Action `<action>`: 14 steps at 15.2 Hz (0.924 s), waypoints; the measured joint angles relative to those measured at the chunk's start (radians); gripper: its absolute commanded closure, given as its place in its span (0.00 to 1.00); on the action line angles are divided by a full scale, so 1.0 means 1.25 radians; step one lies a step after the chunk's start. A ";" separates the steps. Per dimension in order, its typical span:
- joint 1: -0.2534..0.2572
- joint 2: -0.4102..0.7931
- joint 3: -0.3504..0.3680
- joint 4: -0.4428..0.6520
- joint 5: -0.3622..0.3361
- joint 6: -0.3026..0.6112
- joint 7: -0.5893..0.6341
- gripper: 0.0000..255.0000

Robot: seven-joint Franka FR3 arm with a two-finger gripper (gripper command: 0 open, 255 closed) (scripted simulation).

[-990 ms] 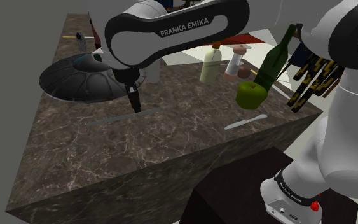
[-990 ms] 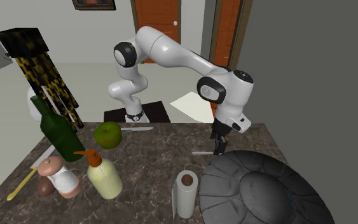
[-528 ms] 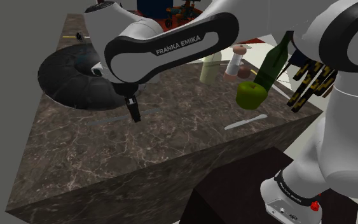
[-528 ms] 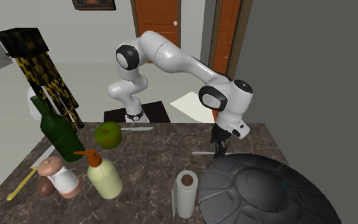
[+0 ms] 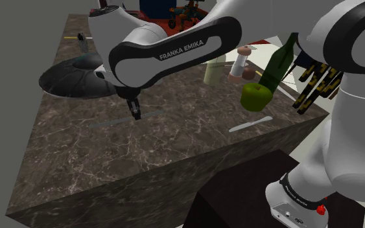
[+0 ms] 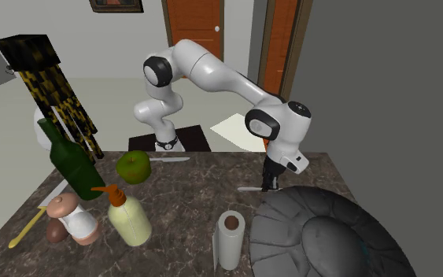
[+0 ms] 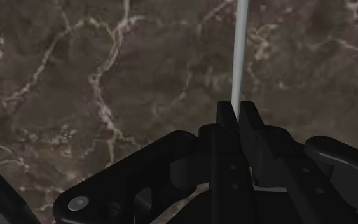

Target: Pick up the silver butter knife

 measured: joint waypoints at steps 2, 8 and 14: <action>0.000 0.000 0.000 0.000 0.000 0.000 0.000 1.00; -0.001 -0.008 0.001 0.022 0.004 -0.028 -0.006 1.00; 0.001 -0.020 0.004 0.069 0.011 -0.085 -0.015 1.00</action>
